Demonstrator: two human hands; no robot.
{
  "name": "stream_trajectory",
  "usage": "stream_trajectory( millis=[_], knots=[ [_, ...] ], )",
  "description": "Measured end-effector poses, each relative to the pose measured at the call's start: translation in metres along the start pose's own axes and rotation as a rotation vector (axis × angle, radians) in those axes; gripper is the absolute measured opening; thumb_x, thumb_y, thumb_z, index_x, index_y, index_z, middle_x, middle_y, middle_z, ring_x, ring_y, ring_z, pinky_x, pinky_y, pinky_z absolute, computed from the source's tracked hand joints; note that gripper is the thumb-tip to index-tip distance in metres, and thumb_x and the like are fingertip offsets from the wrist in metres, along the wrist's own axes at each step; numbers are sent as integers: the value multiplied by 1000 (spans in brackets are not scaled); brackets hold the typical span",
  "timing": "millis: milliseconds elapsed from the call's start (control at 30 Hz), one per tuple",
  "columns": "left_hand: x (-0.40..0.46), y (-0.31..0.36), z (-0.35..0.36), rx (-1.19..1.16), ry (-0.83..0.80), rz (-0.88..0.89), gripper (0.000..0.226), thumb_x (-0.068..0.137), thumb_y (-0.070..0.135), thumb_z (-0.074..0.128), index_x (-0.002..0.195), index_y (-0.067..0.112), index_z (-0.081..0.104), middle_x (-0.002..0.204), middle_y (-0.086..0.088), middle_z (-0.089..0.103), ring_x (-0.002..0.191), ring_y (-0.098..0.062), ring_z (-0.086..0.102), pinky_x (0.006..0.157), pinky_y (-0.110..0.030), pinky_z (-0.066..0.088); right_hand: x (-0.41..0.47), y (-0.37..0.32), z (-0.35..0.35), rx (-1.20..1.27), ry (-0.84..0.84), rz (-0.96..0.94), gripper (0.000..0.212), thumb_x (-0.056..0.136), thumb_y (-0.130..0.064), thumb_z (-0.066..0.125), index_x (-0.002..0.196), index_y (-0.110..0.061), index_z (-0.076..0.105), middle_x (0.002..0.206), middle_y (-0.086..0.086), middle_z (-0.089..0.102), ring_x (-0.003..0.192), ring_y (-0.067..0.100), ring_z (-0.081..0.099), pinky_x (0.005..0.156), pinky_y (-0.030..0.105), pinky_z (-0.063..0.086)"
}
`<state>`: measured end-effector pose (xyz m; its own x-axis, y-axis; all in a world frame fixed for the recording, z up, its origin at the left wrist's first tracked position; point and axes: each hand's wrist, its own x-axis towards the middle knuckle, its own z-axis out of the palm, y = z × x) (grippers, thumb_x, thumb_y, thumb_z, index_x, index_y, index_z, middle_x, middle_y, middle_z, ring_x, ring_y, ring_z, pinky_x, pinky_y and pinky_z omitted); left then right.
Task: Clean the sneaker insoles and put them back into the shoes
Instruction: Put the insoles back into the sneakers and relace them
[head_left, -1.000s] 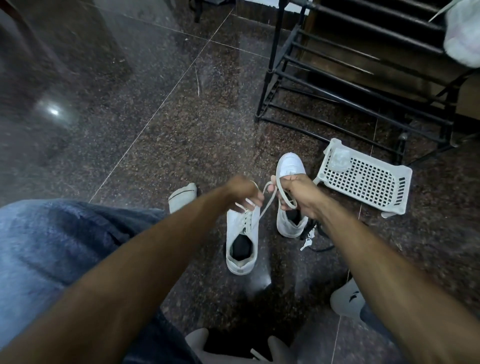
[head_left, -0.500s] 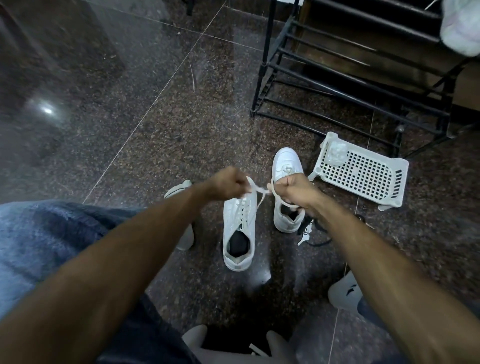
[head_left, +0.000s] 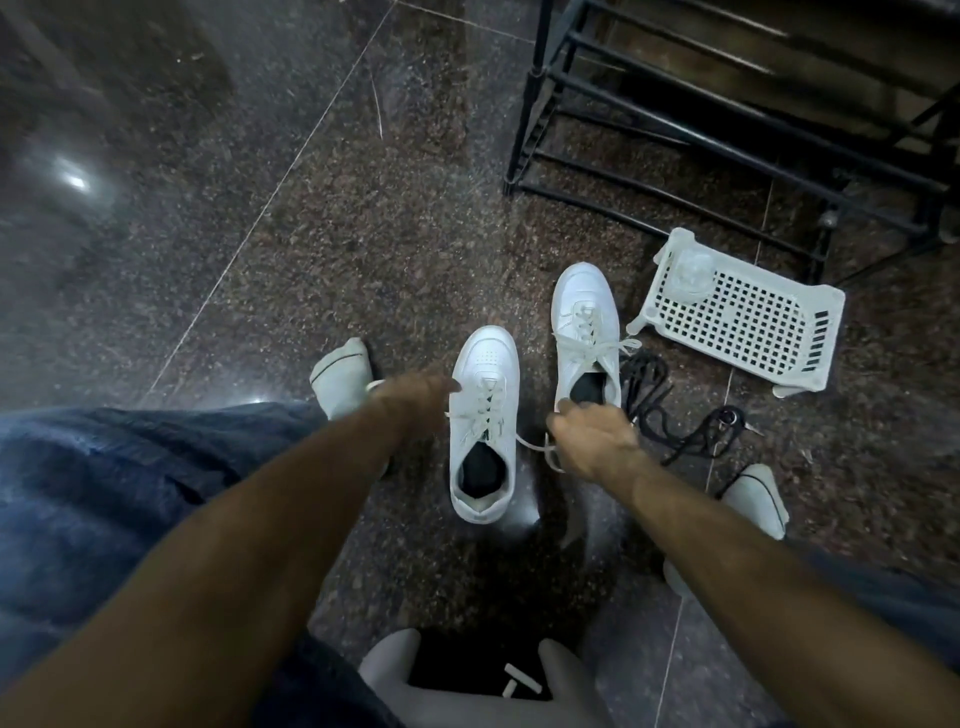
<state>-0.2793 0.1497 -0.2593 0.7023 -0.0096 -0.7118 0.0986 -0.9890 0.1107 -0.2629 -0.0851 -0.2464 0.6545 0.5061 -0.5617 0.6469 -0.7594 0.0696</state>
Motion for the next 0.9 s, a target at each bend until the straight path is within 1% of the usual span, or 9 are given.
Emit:
stream_trajectory(
  millis=[67, 133, 267, 400, 533, 633, 700, 800, 900],
  knots=[
    [3, 15, 19, -164, -32, 53, 57, 94, 26, 54, 148, 28, 35, 153, -1, 36, 136, -25, 40, 111, -45, 34, 9, -16, 10, 180, 16, 29, 32, 88, -15, 48, 118, -15, 59, 121, 5, 55, 108, 29, 60, 83, 41, 50],
    [6, 31, 46, -277, -19, 33, 52, 97, 28, 47, 147, 30, 36, 154, 0, 35, 136, -27, 41, 110, -45, 36, 19, -30, 18, 412, -24, 118, 30, 89, -17, 46, 115, -14, 59, 121, 6, 53, 111, 31, 57, 86, 42, 50],
    [4, 36, 62, -234, 215, -50, 34, 95, 22, 46, 126, 25, 60, 127, -5, 62, 111, -31, 61, 89, -39, 47, 32, -46, 36, 723, -12, 291, 24, 93, -27, 47, 104, -16, 66, 112, 10, 65, 101, 33, 62, 73, 36, 50],
    [5, 24, 59, -191, 232, 4, 24, 94, 25, 49, 109, 22, 68, 104, -9, 70, 96, -34, 67, 78, -41, 53, 32, -43, 39, 650, 6, 259, 21, 91, -29, 49, 96, -16, 65, 103, 9, 67, 96, 32, 63, 69, 33, 46],
    [6, 2, 48, 48, 71, -60, 27, 96, 30, 50, 117, 17, 60, 118, -9, 64, 106, -31, 64, 78, -38, 49, 24, -13, 38, 423, -1, 175, 27, 85, -35, 52, 96, -13, 62, 104, 10, 65, 97, 32, 61, 74, 34, 46],
    [11, -16, 43, 99, -72, -94, 28, 93, 29, 53, 118, 18, 60, 123, -10, 61, 110, -31, 62, 88, -40, 51, 16, 8, 42, 547, -112, 185, 13, 79, -34, 56, 78, -20, 57, 88, 5, 65, 84, 27, 60, 60, 30, 41],
    [15, -15, 33, -207, -101, -68, 21, 92, 22, 58, 108, 13, 68, 111, -12, 67, 100, -27, 64, 82, -32, 50, 15, 12, 44, 840, -98, 238, 16, 77, -30, 60, 68, -17, 58, 76, 2, 66, 74, 22, 61, 59, 33, 44],
    [13, 0, 17, -1097, -35, -84, 16, 94, 10, 57, 89, 2, 69, 89, -11, 66, 71, -15, 58, 60, -19, 46, 18, 11, 37, 1389, -22, 289, 16, 75, -16, 59, 66, -4, 64, 72, 9, 68, 67, 20, 58, 70, 37, 46],
    [18, 14, 13, -1674, -102, -49, 35, 102, 24, 42, 74, 16, 63, 91, -6, 65, 75, -8, 52, 74, -22, 40, 22, 0, 26, 1771, 44, 358, 10, 72, -20, 60, 69, -11, 62, 81, 13, 60, 79, 21, 51, 75, 36, 39]
  ],
)
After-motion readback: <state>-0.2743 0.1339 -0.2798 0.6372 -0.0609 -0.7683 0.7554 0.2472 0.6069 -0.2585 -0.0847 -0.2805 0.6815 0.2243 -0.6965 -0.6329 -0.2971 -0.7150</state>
